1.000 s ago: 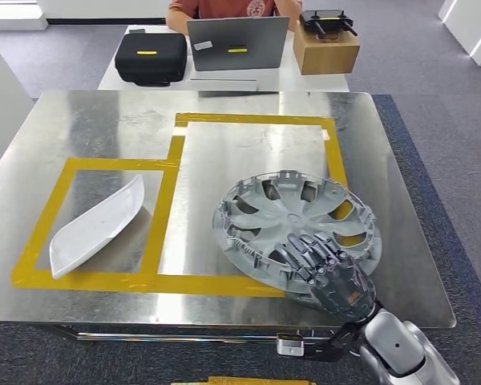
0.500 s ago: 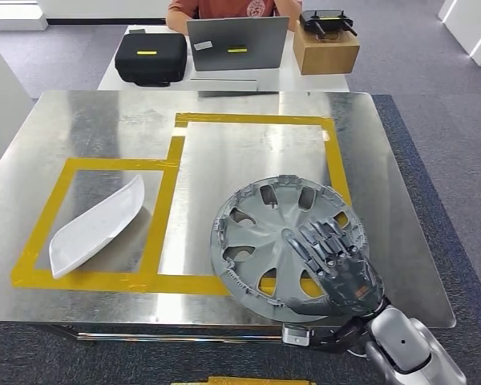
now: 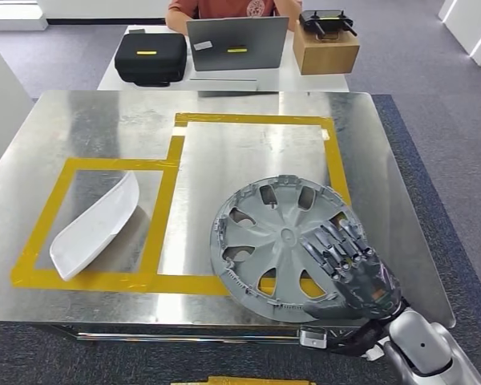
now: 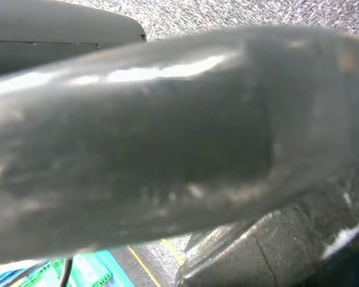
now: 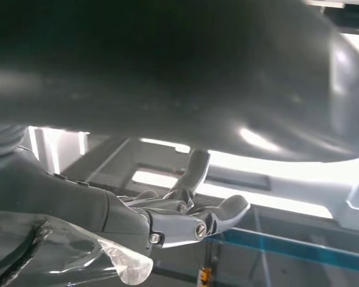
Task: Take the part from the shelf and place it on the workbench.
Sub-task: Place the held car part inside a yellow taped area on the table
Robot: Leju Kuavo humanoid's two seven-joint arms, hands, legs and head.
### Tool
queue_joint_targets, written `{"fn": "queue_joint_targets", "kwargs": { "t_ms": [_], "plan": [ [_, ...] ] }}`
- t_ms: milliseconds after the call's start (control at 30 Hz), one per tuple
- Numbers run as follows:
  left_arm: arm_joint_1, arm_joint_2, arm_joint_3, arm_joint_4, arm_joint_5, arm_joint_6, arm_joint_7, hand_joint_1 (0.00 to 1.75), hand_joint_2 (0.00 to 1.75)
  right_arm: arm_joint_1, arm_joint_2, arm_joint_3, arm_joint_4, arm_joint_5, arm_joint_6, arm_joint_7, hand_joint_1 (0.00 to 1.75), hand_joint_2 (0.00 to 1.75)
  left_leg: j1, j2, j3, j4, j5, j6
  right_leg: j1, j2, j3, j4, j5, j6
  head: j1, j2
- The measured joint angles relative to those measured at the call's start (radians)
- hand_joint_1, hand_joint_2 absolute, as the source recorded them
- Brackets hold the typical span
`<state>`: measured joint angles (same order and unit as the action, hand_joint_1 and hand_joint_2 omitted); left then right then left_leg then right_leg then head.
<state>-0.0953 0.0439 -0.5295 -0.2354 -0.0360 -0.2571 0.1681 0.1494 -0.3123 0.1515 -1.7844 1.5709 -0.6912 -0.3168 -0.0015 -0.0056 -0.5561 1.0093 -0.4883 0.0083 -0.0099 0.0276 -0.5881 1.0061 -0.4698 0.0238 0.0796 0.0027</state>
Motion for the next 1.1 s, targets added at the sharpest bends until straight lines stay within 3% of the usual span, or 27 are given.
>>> {"fn": "queue_joint_targets", "kwargs": {
  "t_ms": [200,467,667,733,833,867,900,933,1000,1067,1100],
  "plan": [
    [0.000,0.000,0.000,0.000,0.000,-0.009,-0.006,0.00,0.00,0.010,0.047,-0.033,-0.033,0.000,0.000,-0.097,0.00,0.00,0.000,0.000,0.000,0.000,0.000,0.000,0.000,0.000,0.000,0.000,0.000,0.000,0.000,0.000],
    [0.001,0.000,0.000,0.000,-0.003,-0.007,-0.006,0.00,0.00,0.012,0.099,-0.057,-0.054,0.000,0.000,-0.145,0.00,0.00,-0.003,0.000,-0.001,0.004,-0.001,0.003,-0.002,0.000,0.001,-0.001,0.002,0.003,0.000,0.000],
    [0.001,0.000,0.000,0.000,-0.003,-0.007,-0.006,0.00,0.00,0.015,0.120,-0.066,-0.060,0.000,0.000,-0.156,0.00,0.00,-0.005,0.001,-0.002,0.002,0.008,0.019,-0.007,0.001,0.002,-0.004,0.009,0.017,0.000,0.000],
    [0.000,-0.002,0.000,0.000,-0.003,-0.007,-0.006,0.00,0.00,0.016,0.122,-0.069,-0.064,0.000,-0.001,-0.156,0.00,0.00,0.000,0.007,-0.001,-0.014,0.024,0.030,-0.007,-0.005,-0.011,0.020,-0.020,0.023,0.002,0.000],
    [0.001,-0.002,0.000,0.000,-0.003,-0.007,-0.005,0.00,0.00,0.017,0.123,-0.073,-0.066,0.000,-0.002,-0.160,0.00,0.00,0.002,0.016,-0.012,-0.024,0.038,0.038,-0.009,-0.016,-0.073,0.189,-0.133,0.029,0.006,0.000],
    [0.001,-0.001,0.000,0.000,-0.003,-0.007,-0.005,0.00,0.00,0.019,0.124,-0.074,-0.065,0.000,-0.002,-0.161,0.00,0.00,0.002,0.019,-0.018,-0.023,0.042,0.036,-0.010,-0.018,-0.089,0.243,-0.157,0.032,0.006,0.000],
    [0.002,-0.001,0.000,0.000,-0.003,-0.006,-0.005,0.00,0.00,0.021,0.125,-0.075,-0.065,0.000,-0.002,-0.162,0.00,0.00,0.003,0.020,-0.024,-0.022,0.045,0.034,-0.012,-0.019,-0.089,0.266,-0.162,0.035,0.006,0.000],
    [0.002,-0.001,0.000,0.000,-0.003,-0.006,-0.005,0.00,0.00,0.022,0.125,-0.076,-0.065,0.000,-0.002,-0.163,0.00,0.00,0.005,0.022,-0.030,-0.021,0.049,0.030,-0.014,-0.020,-0.070,0.250,-0.149,0.038,0.006,0.000],
    [0.001,-0.003,0.000,0.000,-0.002,-0.006,-0.005,0.00,0.00,0.022,0.127,-0.079,-0.065,0.000,-0.002,-0.165,0.00,0.00,0.009,0.022,-0.040,-0.014,0.055,0.020,-0.020,-0.027,0.016,0.124,-0.099,0.046,0.006,0.000],
    [0.001,-0.002,0.000,0.000,-0.001,-0.004,-0.005,0.00,0.00,0.020,0.129,-0.081,-0.065,0.000,-0.002,-0.167,0.00,0.00,0.009,0.021,-0.049,-0.005,0.061,0.008,-0.020,-0.031,0.091,0.009,-0.073,0.044,0.008,0.000],
    [0.001,-0.001,0.000,0.000,0.000,-0.004,-0.005,0.00,0.00,0.020,0.129,-0.081,-0.065,0.000,-0.002,-0.168,0.00,0.00,0.008,0.021,-0.053,0.000,0.064,0.001,-0.019,-0.030,0.102,-0.013,-0.072,0.039,0.008,0.000]
  ]
}}
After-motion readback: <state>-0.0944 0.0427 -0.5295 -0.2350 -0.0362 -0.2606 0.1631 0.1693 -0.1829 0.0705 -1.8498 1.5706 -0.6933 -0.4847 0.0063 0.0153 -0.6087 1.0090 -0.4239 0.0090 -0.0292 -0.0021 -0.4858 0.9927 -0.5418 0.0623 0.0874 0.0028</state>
